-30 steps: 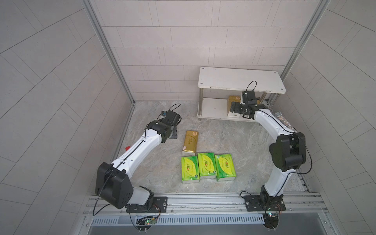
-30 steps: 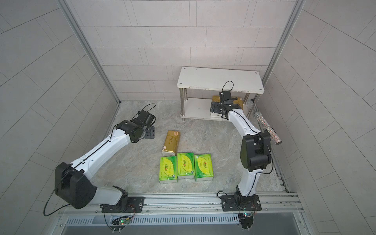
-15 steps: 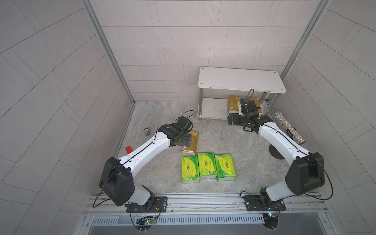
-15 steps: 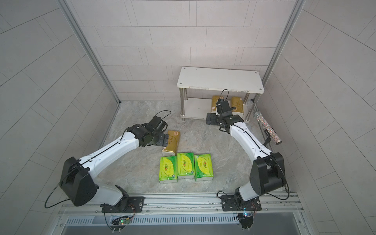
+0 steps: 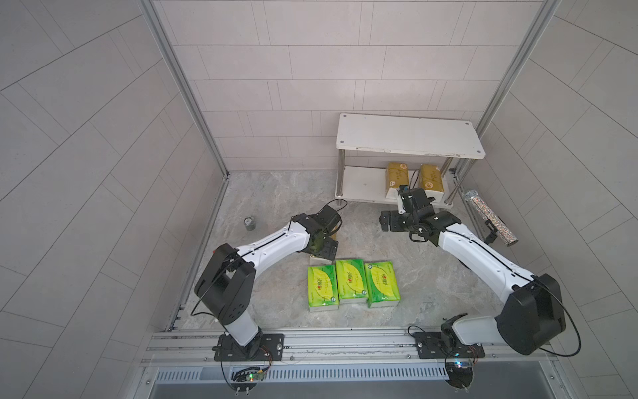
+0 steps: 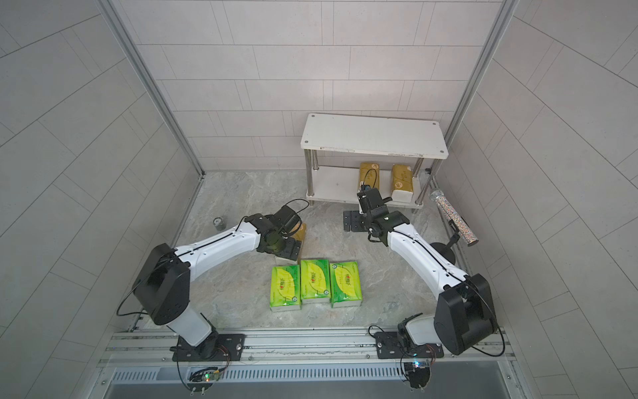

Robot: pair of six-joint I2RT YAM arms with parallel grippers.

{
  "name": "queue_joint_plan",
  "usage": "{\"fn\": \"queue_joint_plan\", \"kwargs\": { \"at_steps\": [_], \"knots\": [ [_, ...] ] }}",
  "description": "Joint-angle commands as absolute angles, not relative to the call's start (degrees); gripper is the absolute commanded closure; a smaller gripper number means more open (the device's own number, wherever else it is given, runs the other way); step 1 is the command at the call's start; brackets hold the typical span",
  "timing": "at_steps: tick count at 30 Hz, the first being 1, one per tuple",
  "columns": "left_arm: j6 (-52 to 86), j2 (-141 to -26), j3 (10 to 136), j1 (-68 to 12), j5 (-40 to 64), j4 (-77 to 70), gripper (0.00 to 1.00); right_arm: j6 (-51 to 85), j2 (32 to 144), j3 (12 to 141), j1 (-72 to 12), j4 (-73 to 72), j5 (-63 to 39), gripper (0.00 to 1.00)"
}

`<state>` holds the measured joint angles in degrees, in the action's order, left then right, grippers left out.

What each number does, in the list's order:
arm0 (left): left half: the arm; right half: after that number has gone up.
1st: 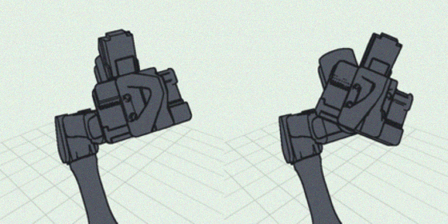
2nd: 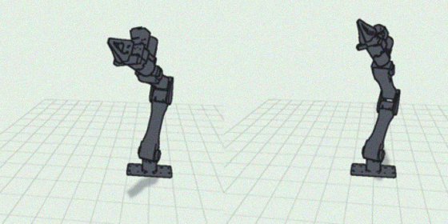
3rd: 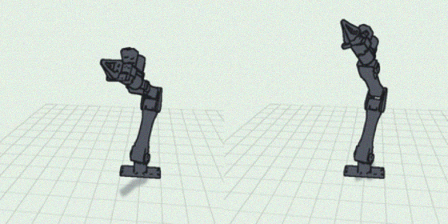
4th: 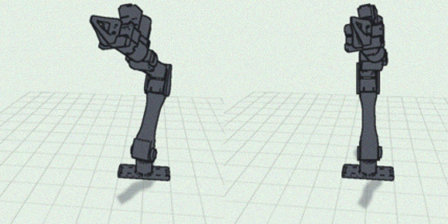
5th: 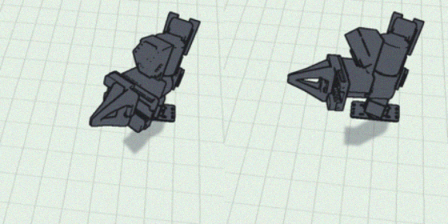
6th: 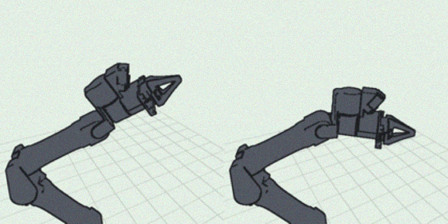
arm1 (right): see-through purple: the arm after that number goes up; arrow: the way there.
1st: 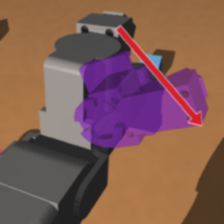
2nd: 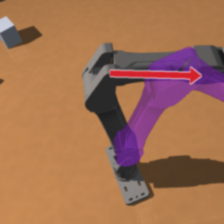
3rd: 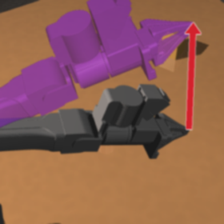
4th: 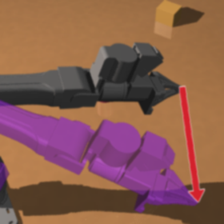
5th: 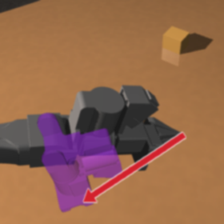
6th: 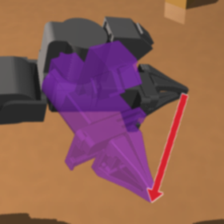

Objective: Place the tissue boxes on the shelf by color
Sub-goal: Move the box of tissues to the center of the board.

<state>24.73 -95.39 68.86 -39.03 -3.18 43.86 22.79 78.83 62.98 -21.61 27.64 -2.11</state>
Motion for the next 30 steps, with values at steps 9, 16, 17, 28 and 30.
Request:
{"fn": "queue_joint_plan", "kwargs": {
  "at_steps": [9, 16, 17, 28, 30],
  "knots": [
    [27.33, -101.24, 71.51, -38.6, -2.5, 40.16, 0.09, 24.53, 82.79, 66.15, -27.23, 28.26, -1.87, 0.0],
    [35.62, -103.72, 75.01, -34.79, 2.26, 35.81, 0.21, 24.36, 82.44, 66.17, -28.56, 29.0, -2.11, 0.0],
    [37.04, -104.38, 75.68, -34.28, 3.43, 35.26, 0.21, 24.16, 82.44, 65.96, -28.54, 28.99, -2.28, 0.0],
    [40.42, -107.6, 85.43, -32.43, 13.82, 36.01, 0.1, 21.87, 82.25, 62.22, -28.8, 24.04, -8.41, 0.0],
    [39.57, -104.18, 84.16, -31.16, 13.58, 37.09, 0.09, 20.79, 82.5, 61.44, -29.1, 21.98, -10.15, 0.0]
  ]
}}
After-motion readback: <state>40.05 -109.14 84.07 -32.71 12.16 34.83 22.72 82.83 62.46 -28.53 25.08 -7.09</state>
